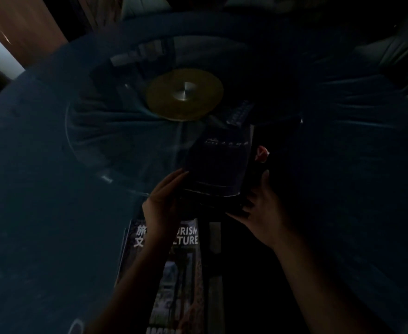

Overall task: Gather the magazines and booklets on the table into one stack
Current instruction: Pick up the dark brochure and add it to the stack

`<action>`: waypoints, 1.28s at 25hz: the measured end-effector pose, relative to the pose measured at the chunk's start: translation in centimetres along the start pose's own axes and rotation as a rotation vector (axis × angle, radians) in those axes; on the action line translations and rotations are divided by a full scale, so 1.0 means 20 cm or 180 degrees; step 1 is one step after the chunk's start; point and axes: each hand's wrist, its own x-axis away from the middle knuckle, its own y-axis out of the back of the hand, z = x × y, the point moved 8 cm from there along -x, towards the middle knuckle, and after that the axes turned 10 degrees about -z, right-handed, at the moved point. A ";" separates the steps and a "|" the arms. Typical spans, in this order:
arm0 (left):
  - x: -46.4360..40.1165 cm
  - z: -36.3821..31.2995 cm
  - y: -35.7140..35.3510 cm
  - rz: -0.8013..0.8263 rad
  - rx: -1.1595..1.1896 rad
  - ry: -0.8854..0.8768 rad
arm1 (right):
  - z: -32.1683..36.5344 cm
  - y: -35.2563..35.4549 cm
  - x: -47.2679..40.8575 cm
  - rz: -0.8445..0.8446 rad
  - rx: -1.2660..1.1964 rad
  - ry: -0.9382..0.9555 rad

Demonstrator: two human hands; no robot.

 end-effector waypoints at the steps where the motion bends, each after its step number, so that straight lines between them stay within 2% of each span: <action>1: 0.06 -0.01 0.09 -0.0043 -0.0050 -0.0088 | -0.03 -0.05 0.04 0.0192 -0.0138 -0.0058; 4: 0.24 -0.04 0.33 -0.0018 -0.0132 -0.0400 | -0.15 -0.17 0.12 0.0547 -0.0398 -0.0200; 6: 0.35 0.00 0.48 -0.0003 -0.0037 -0.0429 | -0.25 -0.21 0.18 0.0487 -0.0201 -0.0221; 10: 0.60 0.12 0.76 0.0148 0.0250 -0.0215 | -0.52 -0.29 0.34 0.0729 0.0423 -0.0257; 11: 0.67 0.15 0.81 0.0124 0.0242 -0.0113 | -0.59 -0.28 0.37 0.0627 0.0671 -0.0130; 14: 0.81 0.24 0.94 -0.0170 -0.0212 0.0081 | -0.77 -0.16 0.42 -0.0108 0.1344 0.0161; 16: 0.89 0.30 0.96 -0.0132 -0.0509 0.0226 | -0.86 -0.10 0.46 -0.0343 0.1745 0.0220; 19: 0.99 0.42 0.96 0.0173 -0.0774 0.0626 | -0.95 -0.09 0.52 -0.0233 0.2464 0.0324; 24: 1.06 0.45 0.90 0.0550 -0.1129 0.0633 | -0.92 -0.04 0.55 -0.0913 0.3996 0.1139; 26: 1.07 0.46 0.89 0.0599 -0.1188 0.0627 | -0.92 -0.05 0.55 -0.0878 0.4473 0.1423; 30: 1.08 0.42 0.84 0.0656 -0.1431 0.0425 | -0.93 -0.04 0.55 -0.0728 0.4634 0.1389; 32: 1.07 0.43 0.82 0.0705 -0.1560 0.0512 | -0.92 -0.04 0.55 -0.0572 0.4584 0.1337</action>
